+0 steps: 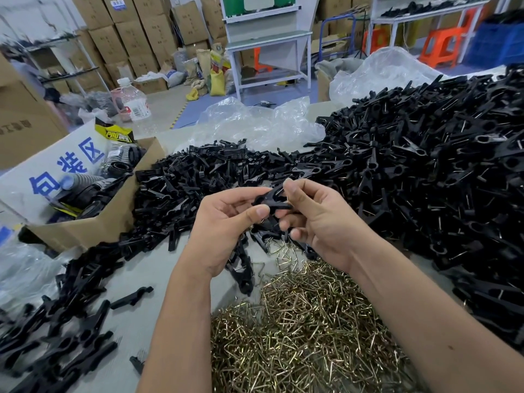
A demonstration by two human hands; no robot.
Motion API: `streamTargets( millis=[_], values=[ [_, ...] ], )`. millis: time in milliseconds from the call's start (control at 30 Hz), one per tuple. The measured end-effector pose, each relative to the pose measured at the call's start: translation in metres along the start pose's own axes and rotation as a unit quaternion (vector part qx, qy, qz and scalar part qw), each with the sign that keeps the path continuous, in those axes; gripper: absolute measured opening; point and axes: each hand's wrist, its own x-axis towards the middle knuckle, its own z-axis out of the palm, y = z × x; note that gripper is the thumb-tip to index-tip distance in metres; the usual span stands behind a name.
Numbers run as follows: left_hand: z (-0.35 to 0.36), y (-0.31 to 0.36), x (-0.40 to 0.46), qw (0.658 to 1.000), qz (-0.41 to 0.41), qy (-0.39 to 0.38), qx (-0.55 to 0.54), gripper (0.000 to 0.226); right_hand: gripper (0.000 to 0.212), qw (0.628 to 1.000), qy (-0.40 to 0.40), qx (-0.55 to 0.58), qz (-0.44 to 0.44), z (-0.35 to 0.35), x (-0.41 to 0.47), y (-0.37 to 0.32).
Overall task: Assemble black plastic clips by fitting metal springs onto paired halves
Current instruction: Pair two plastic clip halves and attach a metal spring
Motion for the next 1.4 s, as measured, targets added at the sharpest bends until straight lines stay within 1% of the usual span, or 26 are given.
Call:
streamTargets(
  millis=[100,133,233,367,467,567,700,767,900,967,1000,1100,1167,1300,1400],
  values=[
    [0.001,0.002,-0.001,1.0,0.006,0.008,0.0,0.029,0.024,1.0,-0.026,0.015,0.011,0.0,0.0,0.001],
    [0.002,0.002,-0.001,1.0,0.008,0.006,-0.001,0.028,0.024,0.999,-0.034,0.026,0.013,0.0,0.0,0.001],
    [0.003,0.003,-0.001,1.0,0.013,0.001,-0.007,0.024,0.029,0.996,-0.057,0.061,0.03,0.0,0.0,0.001],
    [0.0,0.004,-0.002,1.0,-0.002,0.026,0.01,0.022,0.036,0.99,-0.074,0.099,0.065,0.0,0.0,0.0],
    [-0.004,0.004,-0.002,0.999,0.001,0.032,0.01,0.02,0.04,0.978,-0.11,0.146,0.098,-0.003,-0.001,0.0],
    [-0.006,0.005,-0.003,1.0,0.012,0.028,-0.004,0.022,0.036,0.966,-0.145,0.177,0.119,-0.006,-0.003,0.001],
    [-0.005,0.006,-0.005,0.999,0.003,0.012,-0.032,0.025,0.038,0.969,-0.144,0.158,0.126,-0.008,-0.004,0.002],
    [-0.006,0.007,-0.005,0.999,-0.001,0.015,-0.032,0.027,0.036,0.965,-0.153,0.169,0.129,-0.009,-0.004,0.001],
    [-0.008,0.009,-0.005,0.999,0.024,0.002,-0.031,0.037,0.043,0.953,-0.183,0.195,0.143,-0.007,-0.003,0.003],
    [-0.009,0.008,-0.005,0.999,0.031,0.014,-0.022,0.039,0.049,0.942,-0.196,0.223,0.156,-0.005,-0.002,0.005],
    [-0.009,0.008,-0.004,0.999,0.029,0.023,-0.02,0.039,0.05,0.934,-0.2,0.244,0.165,-0.005,-0.001,0.005],
    [-0.007,0.007,-0.004,0.999,0.025,0.04,0.008,0.039,0.038,0.919,-0.19,0.29,0.19,-0.007,0.002,0.002],
    [-0.006,0.007,-0.003,0.998,0.028,0.043,0.024,0.037,0.034,0.907,-0.188,0.313,0.208,-0.01,0.004,0.0],
    [-0.004,0.008,-0.003,0.996,0.031,0.046,0.063,0.039,0.039,0.875,-0.19,0.375,0.242,-0.015,0.005,0.001],
    [-0.003,0.008,-0.002,0.995,0.032,0.047,0.086,0.037,0.037,0.884,-0.171,0.366,0.236,-0.016,0.005,-0.001]
  ],
)
